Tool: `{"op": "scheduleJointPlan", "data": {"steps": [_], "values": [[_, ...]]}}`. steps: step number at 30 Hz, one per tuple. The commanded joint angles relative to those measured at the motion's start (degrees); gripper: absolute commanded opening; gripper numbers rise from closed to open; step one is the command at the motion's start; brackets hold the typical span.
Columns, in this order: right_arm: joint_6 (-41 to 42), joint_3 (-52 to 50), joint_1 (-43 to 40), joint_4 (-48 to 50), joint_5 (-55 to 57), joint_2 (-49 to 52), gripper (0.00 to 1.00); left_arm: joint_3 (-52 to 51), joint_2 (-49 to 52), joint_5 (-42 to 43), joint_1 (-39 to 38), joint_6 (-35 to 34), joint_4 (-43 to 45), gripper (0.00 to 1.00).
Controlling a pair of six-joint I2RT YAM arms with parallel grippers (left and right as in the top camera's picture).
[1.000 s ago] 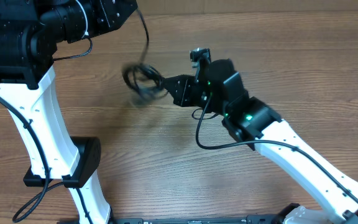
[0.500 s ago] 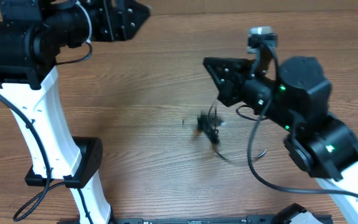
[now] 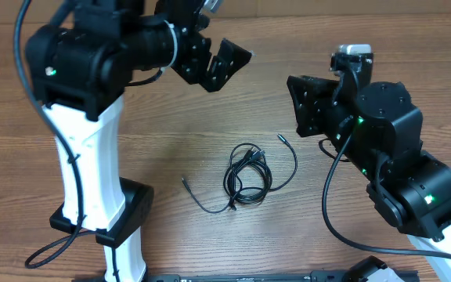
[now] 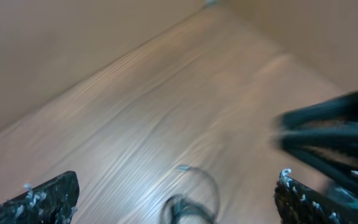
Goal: Untangle cables
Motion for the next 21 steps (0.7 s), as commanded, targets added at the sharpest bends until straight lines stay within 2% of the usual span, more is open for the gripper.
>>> {"op": "scheduleJointPlan", "data": {"steps": [1, 3, 7, 9, 12, 15, 16, 17, 19, 21], "values": [[-1.2, 1.2, -0.2, -0.3, 11.1, -1.6, 1.0, -5.9, -0.5, -19.8, -1.3, -10.5, -0.1, 0.98], [-1.2, 3.0, -0.2, -0.2, 12.0, -2.8, 1.0, -9.3, -0.5, -20.4, -1.9, -11.5, 1.6, 0.95], [-1.2, 9.8, -0.2, -1.5, 11.8, -3.7, 1.0, -7.1, -1.2, -20.3, -2.0, -17.0, 9.4, 0.96], [-1.7, 15.2, -0.2, -4.3, 11.8, -3.7, 1.0, -4.1, -2.6, -20.3, -2.0, -19.2, 18.1, 0.97], [-3.1, 17.9, -0.2, -7.0, 11.8, -3.7, 1.0, -2.0, -4.2, -21.9, -2.0, -18.9, 27.8, 0.97], [-3.1, 18.1, -0.2, -9.0, 11.8, -3.7, 1.0, -1.7, -5.8, -24.9, -2.0, -14.4, 37.5, 0.96], [-3.1, 18.1, -0.2, -10.2, 11.8, -3.5, 0.96, -1.7, -6.2, -25.3, -2.0, -10.9, 39.8, 0.95], [-3.1, 18.1, -0.2, -10.6, 11.8, -3.3, 0.93, -1.7, -6.2, -25.4, -2.1, -8.6, 39.3, 0.94], [-3.1, 18.0, -0.2, -11.0, 11.8, -3.0, 0.91, -3.6, -7.1, -26.4, -2.1, -3.8, 35.0, 0.91], [-2.9, 18.0, -0.1, -10.9, 11.8, -3.0, 0.91, -8.8, -9.0, -30.0, -1.4, -4.1, 33.1, 0.9]]}}
